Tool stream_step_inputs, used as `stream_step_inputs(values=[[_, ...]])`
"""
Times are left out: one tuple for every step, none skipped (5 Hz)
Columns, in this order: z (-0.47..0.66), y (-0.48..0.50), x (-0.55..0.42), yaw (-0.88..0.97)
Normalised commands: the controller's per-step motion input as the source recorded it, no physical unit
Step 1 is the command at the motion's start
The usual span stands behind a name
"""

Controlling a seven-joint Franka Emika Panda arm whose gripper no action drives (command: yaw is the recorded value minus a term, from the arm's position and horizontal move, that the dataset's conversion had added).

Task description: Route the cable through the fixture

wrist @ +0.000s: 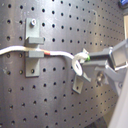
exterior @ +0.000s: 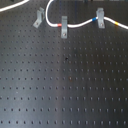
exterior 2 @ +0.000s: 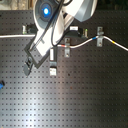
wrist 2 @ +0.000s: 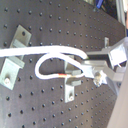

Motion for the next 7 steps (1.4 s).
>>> stream_step_inputs(values=[[0.36,0.301,-0.083,0.00],[0.35,0.458,-0.066,0.23],[0.21,0.446,-0.108,0.33],[0.03,0.444,-0.051,0.35],[-0.20,0.399,0.223,0.23],[-0.10,0.234,0.476,0.02],[0.12,0.072,-0.088,-0.23]])
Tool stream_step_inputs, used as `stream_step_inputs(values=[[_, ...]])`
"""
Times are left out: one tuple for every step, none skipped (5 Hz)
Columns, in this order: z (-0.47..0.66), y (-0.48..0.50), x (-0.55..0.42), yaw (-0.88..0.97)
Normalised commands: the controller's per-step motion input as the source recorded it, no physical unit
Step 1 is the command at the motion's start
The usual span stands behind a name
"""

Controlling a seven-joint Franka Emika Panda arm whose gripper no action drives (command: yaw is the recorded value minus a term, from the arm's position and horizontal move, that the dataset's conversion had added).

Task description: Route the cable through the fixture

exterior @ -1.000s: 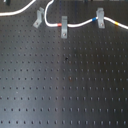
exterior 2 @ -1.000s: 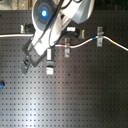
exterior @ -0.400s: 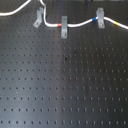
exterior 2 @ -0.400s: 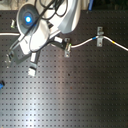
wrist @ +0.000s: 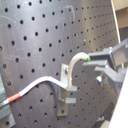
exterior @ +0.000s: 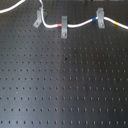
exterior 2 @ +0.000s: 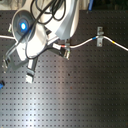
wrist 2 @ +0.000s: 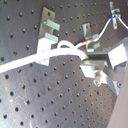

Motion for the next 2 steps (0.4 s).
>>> stream_step_inputs(values=[[0.12,-0.028,-0.262,-0.53],[0.03,-0.013,-0.233,-0.48]])
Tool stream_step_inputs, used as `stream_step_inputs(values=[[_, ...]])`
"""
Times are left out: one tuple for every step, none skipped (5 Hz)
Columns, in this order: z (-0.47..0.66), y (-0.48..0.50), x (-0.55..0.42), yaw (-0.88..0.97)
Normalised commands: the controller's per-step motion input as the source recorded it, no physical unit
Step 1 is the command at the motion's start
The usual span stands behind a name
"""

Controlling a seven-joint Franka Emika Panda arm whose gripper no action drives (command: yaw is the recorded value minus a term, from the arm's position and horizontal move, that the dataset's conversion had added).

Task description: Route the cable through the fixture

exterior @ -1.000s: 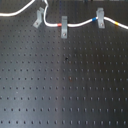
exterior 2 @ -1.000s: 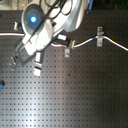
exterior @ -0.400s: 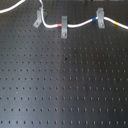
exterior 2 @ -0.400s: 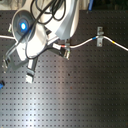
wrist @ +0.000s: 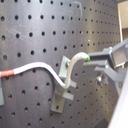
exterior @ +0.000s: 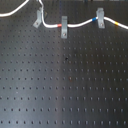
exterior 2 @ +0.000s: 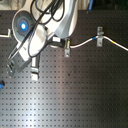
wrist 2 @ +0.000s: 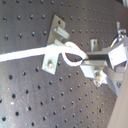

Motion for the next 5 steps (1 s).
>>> stream_step_inputs(values=[[0.15,0.103,-0.169,-0.26],[0.33,-0.043,-0.338,-0.53],[0.27,0.022,-0.218,-0.71],[0.31,-0.081,-0.250,-0.64],[0.30,-0.133,-0.325,-0.43]])
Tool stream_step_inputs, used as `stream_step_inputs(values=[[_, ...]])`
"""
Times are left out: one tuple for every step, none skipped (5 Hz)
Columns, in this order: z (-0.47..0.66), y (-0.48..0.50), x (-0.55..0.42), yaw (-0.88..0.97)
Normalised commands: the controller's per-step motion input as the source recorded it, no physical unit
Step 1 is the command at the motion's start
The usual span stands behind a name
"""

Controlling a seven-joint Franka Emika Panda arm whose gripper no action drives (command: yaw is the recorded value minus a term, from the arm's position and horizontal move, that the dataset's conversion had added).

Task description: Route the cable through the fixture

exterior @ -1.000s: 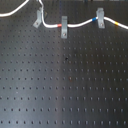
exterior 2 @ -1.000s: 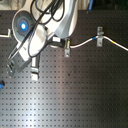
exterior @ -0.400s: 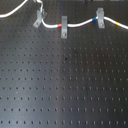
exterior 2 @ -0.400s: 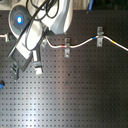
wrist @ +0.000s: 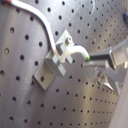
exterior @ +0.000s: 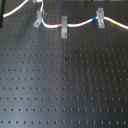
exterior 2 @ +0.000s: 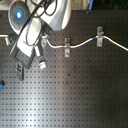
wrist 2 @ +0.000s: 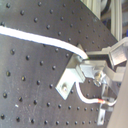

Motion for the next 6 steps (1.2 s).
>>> stream_step_inputs(values=[[0.31,-0.156,-0.305,-0.41],[0.33,-0.003,-0.274,-0.22],[0.46,0.208,-0.084,0.00],[0.43,0.336,0.051,0.13],[0.32,0.295,0.101,0.23],[0.25,0.040,-0.090,0.21]])
